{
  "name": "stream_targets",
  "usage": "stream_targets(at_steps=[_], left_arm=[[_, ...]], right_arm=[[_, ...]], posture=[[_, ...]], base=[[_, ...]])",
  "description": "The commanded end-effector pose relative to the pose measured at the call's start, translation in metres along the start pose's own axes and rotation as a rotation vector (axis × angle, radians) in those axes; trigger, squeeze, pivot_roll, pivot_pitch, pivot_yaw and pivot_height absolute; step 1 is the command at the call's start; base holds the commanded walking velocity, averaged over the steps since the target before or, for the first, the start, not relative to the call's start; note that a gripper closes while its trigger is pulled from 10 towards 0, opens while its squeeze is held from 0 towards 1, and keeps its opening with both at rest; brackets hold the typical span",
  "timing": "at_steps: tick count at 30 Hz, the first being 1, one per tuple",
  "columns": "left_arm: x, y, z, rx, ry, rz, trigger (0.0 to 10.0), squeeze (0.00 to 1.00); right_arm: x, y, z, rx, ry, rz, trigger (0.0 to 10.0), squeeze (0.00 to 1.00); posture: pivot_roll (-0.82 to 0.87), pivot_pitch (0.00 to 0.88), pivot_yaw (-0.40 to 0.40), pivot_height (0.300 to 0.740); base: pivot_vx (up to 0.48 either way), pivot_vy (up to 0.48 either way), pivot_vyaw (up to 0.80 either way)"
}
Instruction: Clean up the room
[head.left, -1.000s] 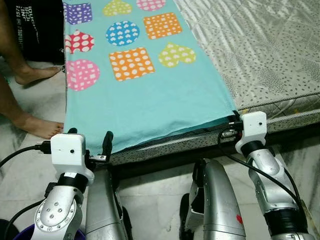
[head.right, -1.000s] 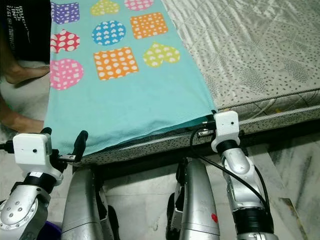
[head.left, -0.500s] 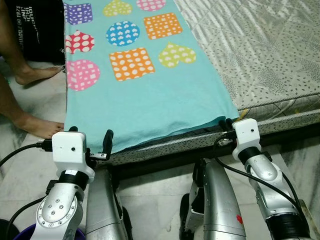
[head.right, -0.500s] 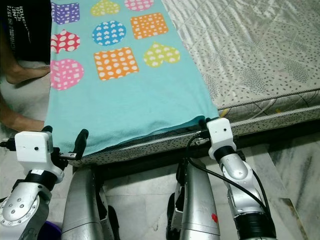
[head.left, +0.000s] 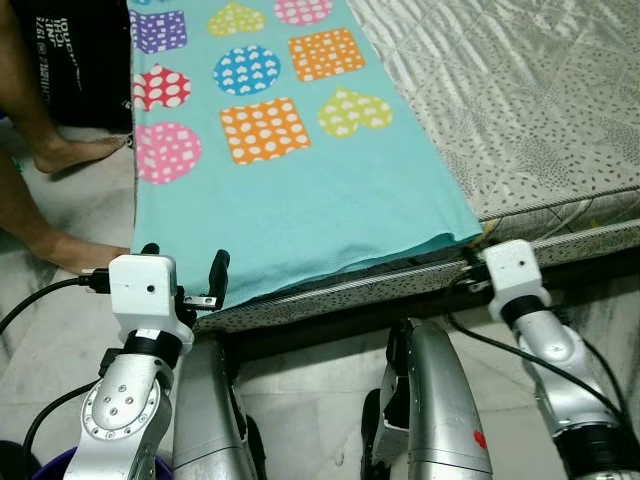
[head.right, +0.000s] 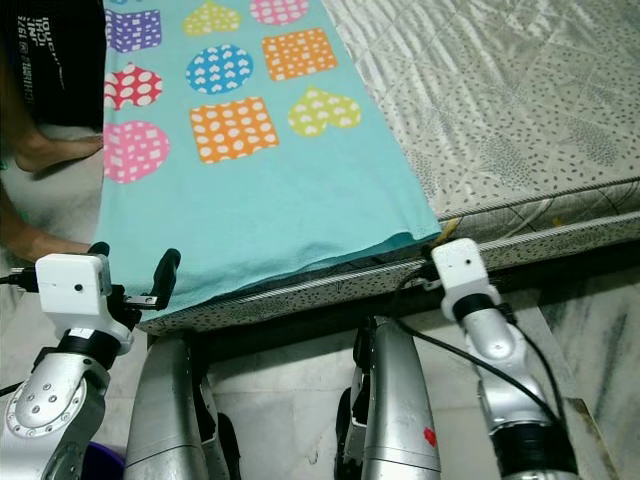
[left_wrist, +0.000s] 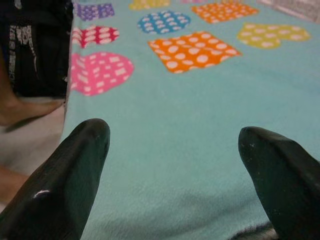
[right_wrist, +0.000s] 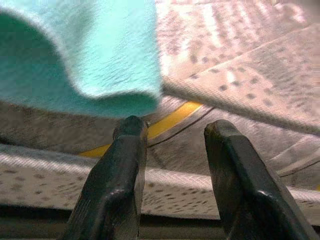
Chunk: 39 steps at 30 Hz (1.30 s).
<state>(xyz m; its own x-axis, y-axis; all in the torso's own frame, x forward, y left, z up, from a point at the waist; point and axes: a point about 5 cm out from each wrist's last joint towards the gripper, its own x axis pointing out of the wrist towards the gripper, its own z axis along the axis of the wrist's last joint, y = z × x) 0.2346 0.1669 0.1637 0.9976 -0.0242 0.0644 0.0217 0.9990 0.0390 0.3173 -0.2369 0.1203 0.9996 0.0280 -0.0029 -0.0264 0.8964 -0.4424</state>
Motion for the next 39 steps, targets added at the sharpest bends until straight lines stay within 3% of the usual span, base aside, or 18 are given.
stream_targets(at_steps=[1,7,16,22,25,26,28,36,37,39], left_arm=[[0.001,0.003,-0.003,0.004,-0.002,0.011,10.0,0.00],[0.007,0.005,-0.003,0.009,-0.017,0.015,10.0,0.00],[0.021,0.004,-0.004,0.011,-0.054,0.028,10.0,0.00],[0.027,0.007,-0.002,0.010,-0.084,0.045,10.0,0.00],[0.027,0.008,-0.003,0.011,-0.085,0.053,10.0,0.00],[0.026,0.012,-0.008,0.017,-0.079,0.075,10.0,0.00],[0.024,0.014,-0.014,0.016,-0.071,0.090,10.0,0.00],[0.026,0.014,-0.023,0.006,-0.068,0.108,10.0,0.00],[0.028,0.013,-0.023,0.004,-0.071,0.107,10.0,0.00],[0.029,0.010,-0.022,0.000,-0.079,0.103,10.0,0.00]], right_arm=[[0.001,-0.007,-0.001,-0.007,0.001,-0.024,10.0,1.00],[0.004,-0.021,0.005,0.006,-0.016,-0.086,10.0,1.00],[0.015,-0.030,0.044,0.123,-0.144,-0.179,10.0,1.00],[0.021,-0.007,0.073,0.328,-0.227,-0.142,10.0,1.00],[0.021,-0.001,0.074,0.349,-0.228,-0.130,10.0,1.00],[0.018,0.014,0.077,0.383,-0.234,-0.098,10.0,1.00],[0.016,0.024,0.076,0.406,-0.231,-0.081,10.0,1.00],[0.018,0.050,0.092,0.507,-0.233,-0.037,10.0,1.00],[0.021,0.052,0.098,0.518,-0.245,-0.021,10.0,0.00],[0.025,0.052,0.111,0.537,-0.280,-0.003,10.0,0.00]], posture=[[0.13,0.183,0.025,0.481],[0.11,0.158,0.025,0.481],[0.08,0.094,0.023,0.481],[0.07,0.039,0.023,0.481],[0.07,0.030,0.023,0.481],[0.06,0.000,0.022,0.481],[0.06,0.000,0.020,0.481],[0.05,0.000,0.007,0.481],[0.05,0.000,0.008,0.481],[0.06,0.000,0.007,0.481]], base=[[0.000,0.000,0.00],[0.000,0.000,0.00],[0.000,0.000,0.00],[0.000,0.000,0.00],[0.000,0.000,0.00],[0.000,0.000,0.00],[0.000,0.000,0.00],[0.000,0.000,0.00],[0.000,0.000,0.00],[0.000,0.000,0.00]])
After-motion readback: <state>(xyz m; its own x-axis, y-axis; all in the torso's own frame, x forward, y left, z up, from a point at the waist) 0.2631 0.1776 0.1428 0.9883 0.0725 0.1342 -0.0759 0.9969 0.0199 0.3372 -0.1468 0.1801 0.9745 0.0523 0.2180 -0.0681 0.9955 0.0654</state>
